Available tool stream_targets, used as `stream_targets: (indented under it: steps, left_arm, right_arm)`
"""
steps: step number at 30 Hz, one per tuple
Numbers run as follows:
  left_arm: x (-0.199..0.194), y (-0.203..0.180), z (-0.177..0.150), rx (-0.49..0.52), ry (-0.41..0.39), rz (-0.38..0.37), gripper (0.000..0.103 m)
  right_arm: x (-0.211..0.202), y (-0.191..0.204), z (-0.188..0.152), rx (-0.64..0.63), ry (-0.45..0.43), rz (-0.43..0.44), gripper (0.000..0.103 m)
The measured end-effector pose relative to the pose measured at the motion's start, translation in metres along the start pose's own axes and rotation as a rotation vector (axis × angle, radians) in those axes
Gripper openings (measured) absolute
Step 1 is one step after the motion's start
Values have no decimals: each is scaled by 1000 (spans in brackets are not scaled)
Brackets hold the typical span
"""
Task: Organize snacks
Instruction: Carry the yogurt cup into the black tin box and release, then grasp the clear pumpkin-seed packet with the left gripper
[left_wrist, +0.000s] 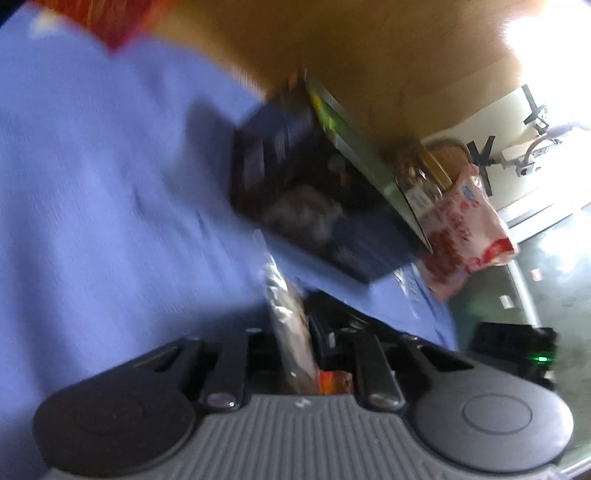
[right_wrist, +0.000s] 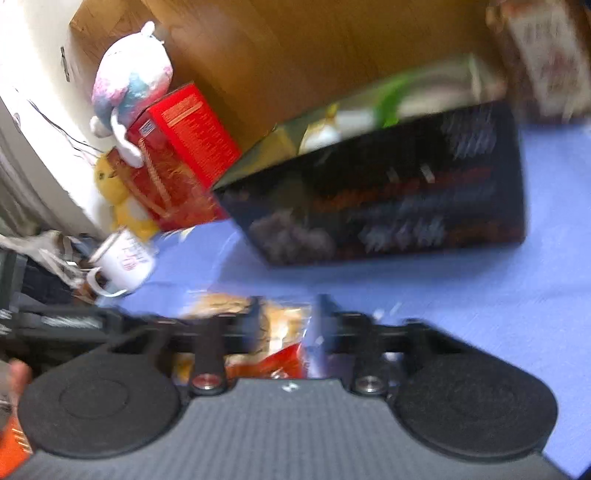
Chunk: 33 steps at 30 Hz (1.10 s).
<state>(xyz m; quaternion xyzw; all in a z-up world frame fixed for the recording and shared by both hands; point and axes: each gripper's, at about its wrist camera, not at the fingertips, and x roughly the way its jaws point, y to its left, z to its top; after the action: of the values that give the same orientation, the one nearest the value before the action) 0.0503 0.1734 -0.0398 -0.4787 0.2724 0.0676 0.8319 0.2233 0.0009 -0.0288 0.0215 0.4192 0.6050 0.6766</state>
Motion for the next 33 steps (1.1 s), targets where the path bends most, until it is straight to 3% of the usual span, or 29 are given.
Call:
stream_targets:
  steps: [2, 10, 11, 13, 14, 15, 17, 19, 21, 24, 26, 28, 33]
  left_arm:
    - [1, -15, -6, 65, -25, 27, 12]
    - [-49, -68, -11, 184, -155, -75, 11]
    - [-56, -70, -12, 182, -165, -84, 11]
    - [-64, -70, -16, 167, -163, -121, 11]
    - [-67, -68, -19, 149, -145, -157, 11]
    - [-67, -68, -20, 130, -121, -201, 11]
    - [-62, -71, -25, 108, -90, -248, 10]
    - [-56, -78, -29, 118, -82, -250, 12]
    - [-52, -85, -29, 122, -83, -260, 12]
    - [-49, -100, -25, 140, -84, -270, 12]
    - [-44, -116, -23, 178, -88, -275, 19]
    - [-38, -134, -27, 238, -105, -233, 26]
    - [-8, -148, -49, 325, -83, -104, 45]
  right_arm:
    - [-12, 6, 0, -19, -48, 8, 4]
    - [-90, 38, 0, -85, -280, 111, 10]
    - [-99, 37, -4, -82, -294, 128, 15]
    - [-109, 34, -16, -70, -311, 170, 38]
    - [-110, 32, -21, -56, -306, 201, 55]
    - [-111, 27, -27, -37, -291, 233, 62]
    - [-113, 18, -38, 27, -265, 297, 63]
    - [-117, 11, -44, 83, -251, 333, 58]
    - [-127, 6, -48, 105, -262, 315, 25]
    - [-149, -3, -46, 147, -309, 345, 4]
    - [-166, 1, -42, 120, -372, 321, 4]
    - [-178, 10, -40, 72, -424, 284, 3]
    - [-191, 9, -60, 1, -417, 72, 3]
